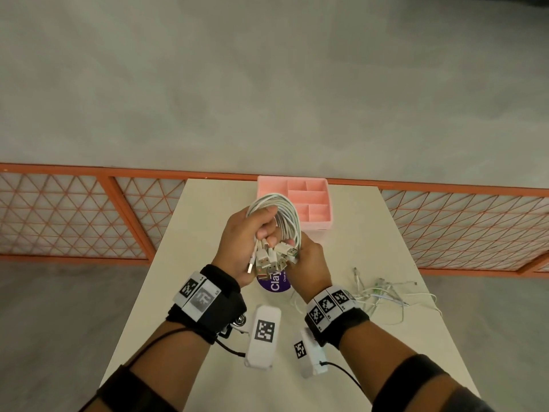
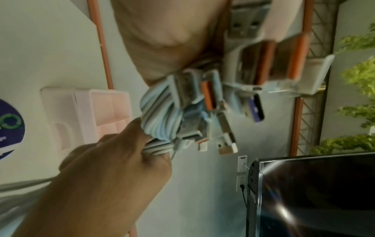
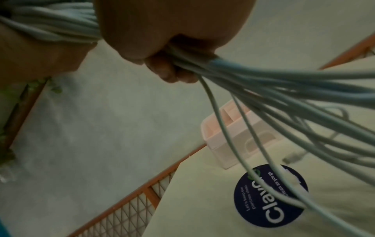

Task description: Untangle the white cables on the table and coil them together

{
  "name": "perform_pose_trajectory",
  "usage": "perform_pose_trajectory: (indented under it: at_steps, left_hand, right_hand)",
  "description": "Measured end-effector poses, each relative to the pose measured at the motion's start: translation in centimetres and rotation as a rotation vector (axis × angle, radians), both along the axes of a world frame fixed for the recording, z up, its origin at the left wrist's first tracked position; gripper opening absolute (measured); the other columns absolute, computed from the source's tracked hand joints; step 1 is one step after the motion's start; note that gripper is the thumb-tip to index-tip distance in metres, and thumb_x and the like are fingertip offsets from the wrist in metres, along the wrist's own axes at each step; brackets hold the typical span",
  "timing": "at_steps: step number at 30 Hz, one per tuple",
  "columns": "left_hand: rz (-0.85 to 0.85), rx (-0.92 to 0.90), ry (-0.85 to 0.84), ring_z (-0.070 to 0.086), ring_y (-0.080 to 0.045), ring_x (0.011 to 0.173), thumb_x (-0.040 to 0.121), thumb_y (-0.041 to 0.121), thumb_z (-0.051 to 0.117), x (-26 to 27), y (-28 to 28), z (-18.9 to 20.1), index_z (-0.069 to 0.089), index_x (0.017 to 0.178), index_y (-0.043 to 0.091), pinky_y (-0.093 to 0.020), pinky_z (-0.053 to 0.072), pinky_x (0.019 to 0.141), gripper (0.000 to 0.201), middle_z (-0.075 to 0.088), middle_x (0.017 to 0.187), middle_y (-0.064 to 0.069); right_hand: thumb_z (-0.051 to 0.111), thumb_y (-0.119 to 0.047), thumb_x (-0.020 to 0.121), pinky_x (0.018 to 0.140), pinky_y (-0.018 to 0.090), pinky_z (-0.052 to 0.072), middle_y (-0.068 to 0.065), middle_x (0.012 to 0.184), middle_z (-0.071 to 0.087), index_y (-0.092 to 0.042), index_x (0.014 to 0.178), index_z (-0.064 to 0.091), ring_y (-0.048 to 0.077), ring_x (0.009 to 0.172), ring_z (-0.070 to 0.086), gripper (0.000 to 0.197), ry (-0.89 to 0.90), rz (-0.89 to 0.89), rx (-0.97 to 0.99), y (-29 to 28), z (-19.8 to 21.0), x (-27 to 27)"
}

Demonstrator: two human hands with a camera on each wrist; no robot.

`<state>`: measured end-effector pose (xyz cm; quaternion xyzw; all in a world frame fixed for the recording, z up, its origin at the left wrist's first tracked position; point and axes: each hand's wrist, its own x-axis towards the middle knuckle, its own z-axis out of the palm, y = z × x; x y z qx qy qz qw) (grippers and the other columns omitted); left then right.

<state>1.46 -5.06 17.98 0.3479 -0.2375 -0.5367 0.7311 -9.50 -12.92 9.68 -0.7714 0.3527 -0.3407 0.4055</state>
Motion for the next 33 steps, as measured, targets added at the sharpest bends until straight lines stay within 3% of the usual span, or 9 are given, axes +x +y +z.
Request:
perform_pose_trajectory:
  at_steps: [3,5,7,10,14,20,24,28,33]
  left_hand:
    - [0.087,-0.022,0.012,0.038,-0.013,0.048,0.099,0.012,0.052,0.5,-0.4,0.8,0.046,0.068,0.013,-0.043,0.051,0.073,0.032,0.032,0.050,0.003]
    - [0.155,-0.011,-0.004,0.037,-0.013,0.048,0.100,0.011,0.052,0.5,-0.8,1.3,0.046,0.069,0.013,-0.043,0.052,0.072,0.031,0.032,0.051,0.003]
    - [0.232,0.011,0.014,0.038,-0.014,0.048,0.099,0.010,0.054,0.2,-0.9,1.2,0.048,0.074,0.011,-0.043,0.055,0.071,0.026,0.031,0.052,0.002]
    - [0.338,0.020,0.089,0.043,-0.013,0.048,0.098,0.012,0.056,-0.3,-1.1,0.8,0.050,0.076,0.011,-0.043,0.054,0.073,0.023,0.036,0.053,0.002]
    - [0.492,0.056,0.092,0.055,-0.016,0.052,0.100,0.013,0.056,-0.1,-1.6,0.6,0.051,0.071,0.011,-0.042,0.058,0.067,0.029,0.043,0.051,0.002]
    - [0.624,0.159,-0.133,0.064,-0.023,0.057,0.094,0.028,0.065,0.4,-1.4,-2.1,0.053,0.088,0.008,-0.041,0.056,0.058,0.024,0.058,0.055,-0.004]
    - [0.609,0.208,-0.274,0.064,-0.028,0.067,0.080,0.046,0.076,0.8,-0.8,-4.6,0.058,0.103,0.002,-0.055,0.054,0.068,0.053,0.067,0.072,-0.012]
    - [0.606,0.236,-0.439,0.070,-0.025,0.077,0.074,0.047,0.076,0.5,-0.5,-6.2,0.055,0.112,0.000,-0.050,0.059,0.082,0.064,0.071,0.081,-0.011]
    - [0.609,0.222,-0.566,0.066,-0.033,0.103,0.079,0.035,0.081,0.0,-0.9,-7.2,0.052,0.123,0.007,-0.042,0.057,0.090,0.060,0.068,0.109,-0.015]
  right_hand:
    - [0.060,-0.030,0.089,0.064,0.045,0.058,0.010,0.078,0.071,-0.009,0.088,0.065,0.024,0.070,0.069,0.021,0.031,-0.017,0.219,1.0,-1.5,0.3]
    - [0.060,-0.031,0.092,0.054,0.043,0.054,0.021,0.071,0.065,-0.001,0.079,0.060,0.024,0.060,0.063,0.032,0.039,-0.004,0.329,2.1,-2.0,0.5]
    - [0.059,-0.027,0.094,0.048,0.032,0.041,0.012,0.056,0.054,-0.009,0.064,0.050,0.015,0.051,0.050,0.036,0.053,-0.003,0.352,2.7,-2.1,0.7]
    - [0.058,-0.030,0.094,0.053,0.022,0.036,-0.005,0.060,0.049,-0.023,0.068,0.042,0.007,0.052,0.043,0.032,0.185,0.041,0.273,3.2,-2.8,0.6]
    - [0.051,-0.042,0.093,0.069,0.046,0.051,0.011,0.075,0.057,-0.021,0.081,0.048,0.024,0.067,0.056,0.025,0.264,0.178,0.248,4.8,-4.3,0.1]
    - [0.051,-0.041,0.085,0.070,0.049,0.055,0.004,0.080,0.059,-0.018,0.101,0.047,0.023,0.072,0.061,0.028,0.489,0.375,0.081,5.1,-5.0,-0.7]
    - [0.051,-0.031,0.092,0.073,0.047,0.053,0.009,0.088,0.059,-0.013,0.101,0.045,0.027,0.078,0.059,0.021,0.594,0.472,-0.006,5.0,-3.5,-2.0]
    - [0.050,-0.032,0.095,0.077,0.045,0.053,0.011,0.097,0.062,-0.011,0.105,0.048,0.029,0.087,0.060,0.023,0.699,0.559,-0.073,4.0,-1.8,-2.7]
    - [0.046,-0.029,0.096,0.067,0.037,0.049,0.009,0.083,0.060,-0.009,0.096,0.053,0.022,0.072,0.054,0.021,0.713,0.554,-0.099,3.1,0.2,-2.5]
